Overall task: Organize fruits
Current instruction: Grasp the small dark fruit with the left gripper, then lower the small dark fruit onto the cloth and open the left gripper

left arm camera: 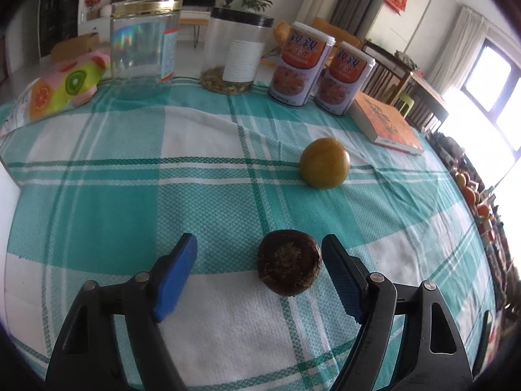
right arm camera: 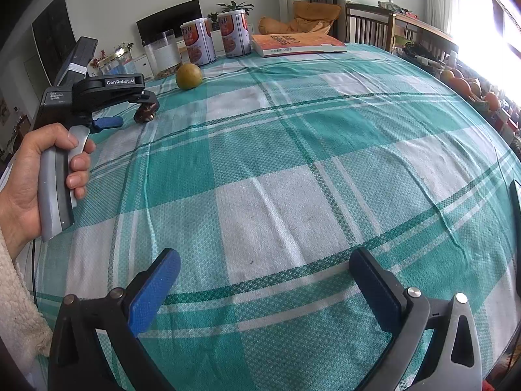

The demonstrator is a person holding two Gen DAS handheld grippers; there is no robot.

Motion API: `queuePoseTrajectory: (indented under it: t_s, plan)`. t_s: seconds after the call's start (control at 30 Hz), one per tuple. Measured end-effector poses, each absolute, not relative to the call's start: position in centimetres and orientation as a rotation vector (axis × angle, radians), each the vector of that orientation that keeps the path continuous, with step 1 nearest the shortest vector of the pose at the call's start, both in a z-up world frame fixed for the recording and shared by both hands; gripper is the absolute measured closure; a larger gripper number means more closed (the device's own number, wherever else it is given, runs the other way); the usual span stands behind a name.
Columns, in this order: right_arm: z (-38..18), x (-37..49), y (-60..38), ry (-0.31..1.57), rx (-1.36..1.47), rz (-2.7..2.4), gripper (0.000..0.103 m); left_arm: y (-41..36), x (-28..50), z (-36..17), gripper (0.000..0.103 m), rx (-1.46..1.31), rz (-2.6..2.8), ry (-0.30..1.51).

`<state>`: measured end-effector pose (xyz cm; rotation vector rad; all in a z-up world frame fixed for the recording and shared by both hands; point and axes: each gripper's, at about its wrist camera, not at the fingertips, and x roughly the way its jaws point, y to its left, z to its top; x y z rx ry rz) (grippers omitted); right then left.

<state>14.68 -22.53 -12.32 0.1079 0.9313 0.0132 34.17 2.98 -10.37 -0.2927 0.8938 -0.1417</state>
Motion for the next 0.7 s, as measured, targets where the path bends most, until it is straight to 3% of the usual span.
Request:
queuePoseTrajectory:
  t_s: [0.1, 0.33, 0.43, 0.7]
  plan:
    - [-12.4, 14.7, -22.5, 0.934, 0.1, 0.01, 0.0, 3.2, 34.8, -10.2, 0.022, -0.321, -0.15, 0.895]
    - [-12.4, 14.7, -22.4, 0.935, 0.096, 0.008, 0.0, -0.8, 35.1, -11.1, 0.024, -0.08, -0.151, 0.908]
    - [-12.3, 14.7, -22.4, 0.935, 0.096, 0.009, 0.0, -1.7, 35.0, -11.4, 0.059, -0.03, -0.158, 0.912]
    - [-12.4, 14.8, -22.4, 0.935, 0.096, 0.008, 0.0, -0.6, 28.8, -9.1, 0.06, -0.013, -0.046, 0.928]
